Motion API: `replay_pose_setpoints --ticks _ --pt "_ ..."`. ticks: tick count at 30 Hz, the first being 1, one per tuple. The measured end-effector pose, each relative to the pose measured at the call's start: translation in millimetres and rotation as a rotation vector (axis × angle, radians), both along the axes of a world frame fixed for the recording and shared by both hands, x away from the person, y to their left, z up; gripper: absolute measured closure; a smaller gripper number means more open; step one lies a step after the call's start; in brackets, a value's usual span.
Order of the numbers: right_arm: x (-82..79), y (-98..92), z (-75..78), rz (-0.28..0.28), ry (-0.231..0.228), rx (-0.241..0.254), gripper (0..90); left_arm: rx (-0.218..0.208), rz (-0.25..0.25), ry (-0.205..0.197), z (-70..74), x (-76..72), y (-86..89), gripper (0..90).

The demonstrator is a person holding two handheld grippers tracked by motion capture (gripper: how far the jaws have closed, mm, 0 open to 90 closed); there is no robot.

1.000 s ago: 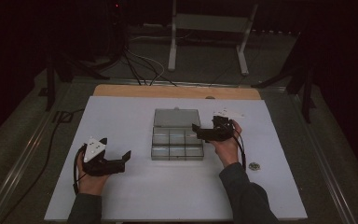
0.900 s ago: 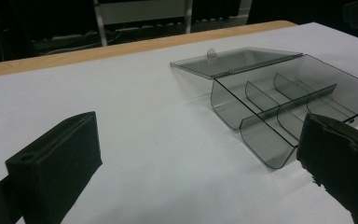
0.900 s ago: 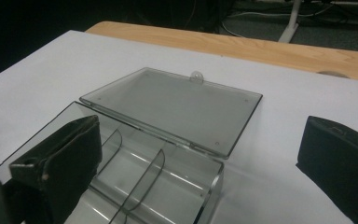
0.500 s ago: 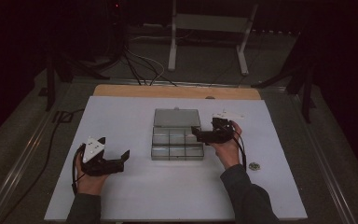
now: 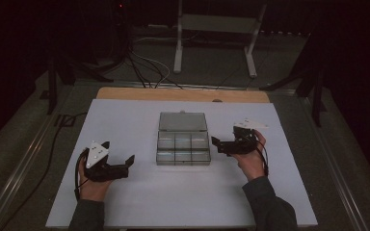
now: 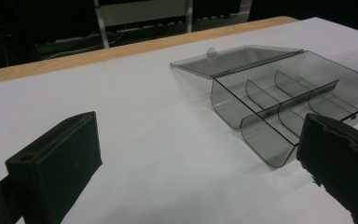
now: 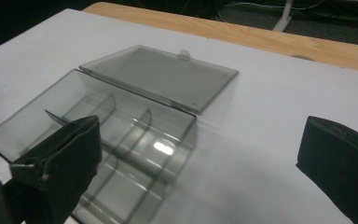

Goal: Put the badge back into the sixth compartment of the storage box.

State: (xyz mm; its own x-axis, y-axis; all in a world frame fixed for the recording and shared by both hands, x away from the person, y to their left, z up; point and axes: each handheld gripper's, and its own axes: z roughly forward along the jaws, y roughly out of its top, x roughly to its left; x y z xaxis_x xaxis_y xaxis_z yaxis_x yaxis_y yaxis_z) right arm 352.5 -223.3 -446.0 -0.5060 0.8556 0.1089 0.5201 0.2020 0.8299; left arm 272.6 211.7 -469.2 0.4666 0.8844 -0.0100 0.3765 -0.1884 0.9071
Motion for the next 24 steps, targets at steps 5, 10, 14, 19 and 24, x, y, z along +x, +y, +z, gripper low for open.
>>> replay_pose_setpoints --ticks 5,10,14,19,24 --pt "-7.9 -18.1 1.4 -0.02 0.0 -0.024 0.0 0.0 0.0 -0.002 0.6 -0.3 0.1 1.3" --pt "-14.5 -35.4 1.3 -0.041 0.009 -0.027 0.3 -0.008 0.004 -0.008 3.2 -1.0 2.2 1.3" --pt "-19.4 -46.6 0.7 -0.054 0.019 -0.027 0.3 -0.006 -0.002 -0.01 4.2 -1.3 3.1 1.3" --pt "-25.8 -59.9 0.2 -0.072 0.027 -0.026 0.3 -0.012 -0.001 -0.011 4.9 -1.5 3.5 1.3" --pt "-30.8 -70.6 -0.7 -0.084 0.037 -0.027 0.3 -0.012 0.001 -0.011 4.8 -1.5 3.4 1.3"
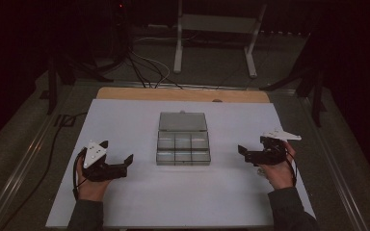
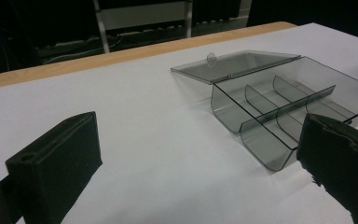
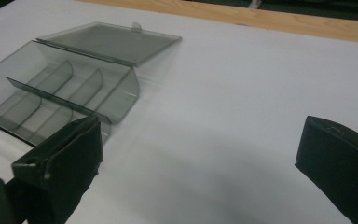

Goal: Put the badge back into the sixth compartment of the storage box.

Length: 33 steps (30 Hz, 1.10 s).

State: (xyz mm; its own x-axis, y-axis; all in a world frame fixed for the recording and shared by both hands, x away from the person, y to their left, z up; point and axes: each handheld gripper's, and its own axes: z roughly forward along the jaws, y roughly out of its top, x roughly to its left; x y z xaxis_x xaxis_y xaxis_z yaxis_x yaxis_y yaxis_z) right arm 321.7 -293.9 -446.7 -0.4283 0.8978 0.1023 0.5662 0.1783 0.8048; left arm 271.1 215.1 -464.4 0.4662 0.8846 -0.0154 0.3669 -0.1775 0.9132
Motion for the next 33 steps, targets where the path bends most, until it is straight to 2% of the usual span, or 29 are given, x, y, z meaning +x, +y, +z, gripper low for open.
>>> replay_pose_setpoints --ticks 6,12,20,23,25,28,33 --pt "-10.1 -18.9 -2.6 -0.02 0.023 -0.006 0.4 -0.003 0.005 0.004 -0.9 0.7 1.5 1.3" --pt "-17.4 -31.9 -8.0 -0.05 0.053 -0.004 6.4 0.001 0.003 0.003 -0.9 0.4 -0.2 1.3" --pt "-27.4 -49.0 -24.6 -0.082 0.103 -0.023 13.6 0.003 0.004 0.002 -0.9 0.1 -0.7 1.3" --pt "-30.6 -57.4 -32.4 -0.08 0.129 -0.035 18.8 0.006 0.004 0.003 -1.0 0.2 -1.7 1.3" --pt "-32.6 -60.9 -36.4 -0.069 0.146 -0.048 25.9 0.008 0.001 0.003 -1.2 0.3 -2.3 1.3" --pt "-35.0 -63.1 -41.6 -0.056 0.162 -0.075 35.4 0.01 -0.001 0.003 -1.2 0.2 -3.0 1.3" --pt "-34.2 -63.5 -50.7 -0.049 0.197 -0.084 46.5 0.017 0.0 -0.003 -1.1 -0.2 -4.3 1.4"
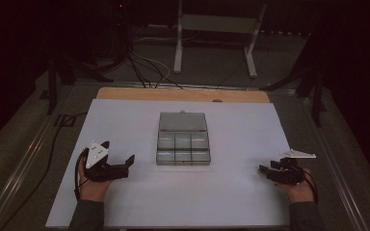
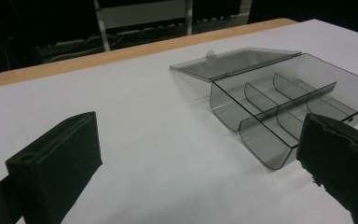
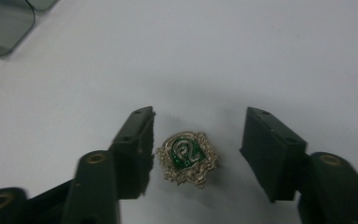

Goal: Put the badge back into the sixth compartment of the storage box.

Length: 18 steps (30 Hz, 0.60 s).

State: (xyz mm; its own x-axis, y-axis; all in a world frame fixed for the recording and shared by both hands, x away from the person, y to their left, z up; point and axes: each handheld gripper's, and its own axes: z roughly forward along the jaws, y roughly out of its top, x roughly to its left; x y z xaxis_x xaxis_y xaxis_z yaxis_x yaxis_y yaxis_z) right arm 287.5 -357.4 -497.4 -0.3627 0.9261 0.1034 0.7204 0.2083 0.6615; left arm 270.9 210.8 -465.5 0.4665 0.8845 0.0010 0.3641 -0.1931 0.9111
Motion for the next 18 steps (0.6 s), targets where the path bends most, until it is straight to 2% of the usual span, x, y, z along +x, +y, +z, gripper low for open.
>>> replay_pose_setpoints --ticks 5,12,15,18 --pt "-1.2 1.4 -2.1 0.004 0.013 -0.007 55.0 0.002 0.002 -0.008 1.3 -0.9 0.5 1.3" --pt "-2.6 2.5 -8.2 0.018 0.053 -0.024 59.7 0.008 -0.002 -0.006 0.8 -0.5 -0.7 1.4" --pt "-3.1 5.4 -8.0 0.027 0.057 -0.042 62.2 0.01 -0.003 -0.006 0.6 -0.6 -1.6 1.4" --pt "-5.2 6.6 -5.0 0.025 0.041 -0.048 69.1 0.012 -0.002 -0.009 1.2 -1.0 -2.0 1.4"
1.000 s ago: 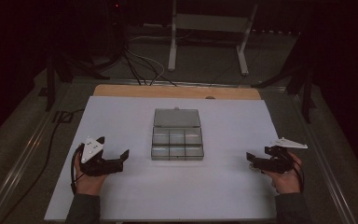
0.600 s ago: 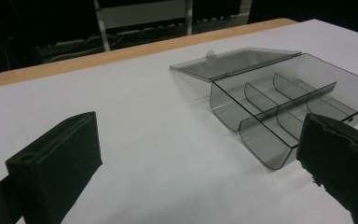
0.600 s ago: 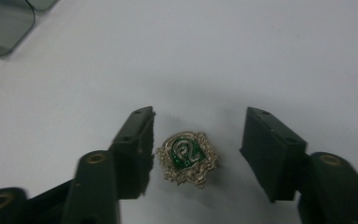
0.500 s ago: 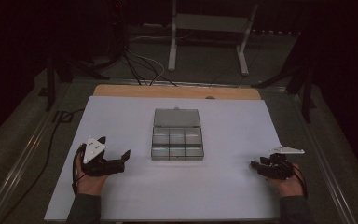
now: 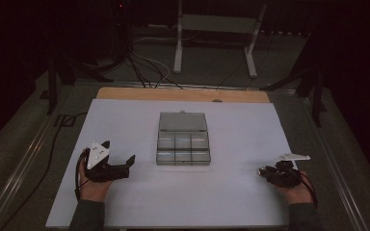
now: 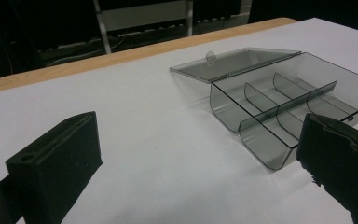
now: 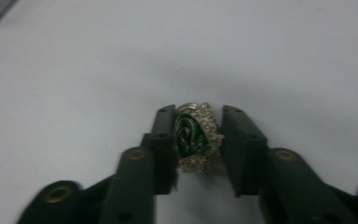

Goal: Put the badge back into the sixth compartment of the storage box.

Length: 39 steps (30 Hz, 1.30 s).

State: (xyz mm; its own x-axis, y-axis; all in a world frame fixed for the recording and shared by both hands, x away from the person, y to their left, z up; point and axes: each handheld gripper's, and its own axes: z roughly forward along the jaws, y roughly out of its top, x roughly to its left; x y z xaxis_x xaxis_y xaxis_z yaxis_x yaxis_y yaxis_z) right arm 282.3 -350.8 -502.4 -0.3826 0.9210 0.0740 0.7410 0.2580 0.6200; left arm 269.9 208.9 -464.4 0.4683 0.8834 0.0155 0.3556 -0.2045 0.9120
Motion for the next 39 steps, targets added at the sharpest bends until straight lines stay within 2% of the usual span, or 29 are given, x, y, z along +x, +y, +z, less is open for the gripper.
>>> replay_pose_setpoints --ticks 6,8,14,25,28,32,39 --pt "-6.1 5.3 9.5 0.024 -0.054 -0.001 81.4 0.006 0.001 0.004 -0.9 0.6 -0.4 1.4" --pt "-7.1 7.9 11.2 0.042 -0.057 -0.002 83.5 0.005 0.0 0.004 -1.0 0.5 -0.7 1.4" --pt "-7.9 10.7 12.5 0.073 -0.049 -0.003 85.4 0.004 0.0 0.005 -1.1 0.5 -1.1 1.4" --pt "-6.8 10.6 13.8 0.093 0.012 -0.016 86.0 0.011 -0.001 0.008 -1.5 0.7 -1.6 1.7" --pt "-6.9 12.6 14.8 0.121 0.025 -0.046 86.5 0.009 -0.002 0.009 -1.7 0.8 -2.2 1.7" --pt "-5.2 15.8 16.6 0.13 0.029 -0.067 87.4 0.009 -0.002 0.009 -1.8 0.8 -1.8 1.7" --pt "-1.4 16.6 20.5 0.125 0.01 -0.044 87.5 0.007 0.002 0.011 -2.4 1.0 -1.7 1.7"
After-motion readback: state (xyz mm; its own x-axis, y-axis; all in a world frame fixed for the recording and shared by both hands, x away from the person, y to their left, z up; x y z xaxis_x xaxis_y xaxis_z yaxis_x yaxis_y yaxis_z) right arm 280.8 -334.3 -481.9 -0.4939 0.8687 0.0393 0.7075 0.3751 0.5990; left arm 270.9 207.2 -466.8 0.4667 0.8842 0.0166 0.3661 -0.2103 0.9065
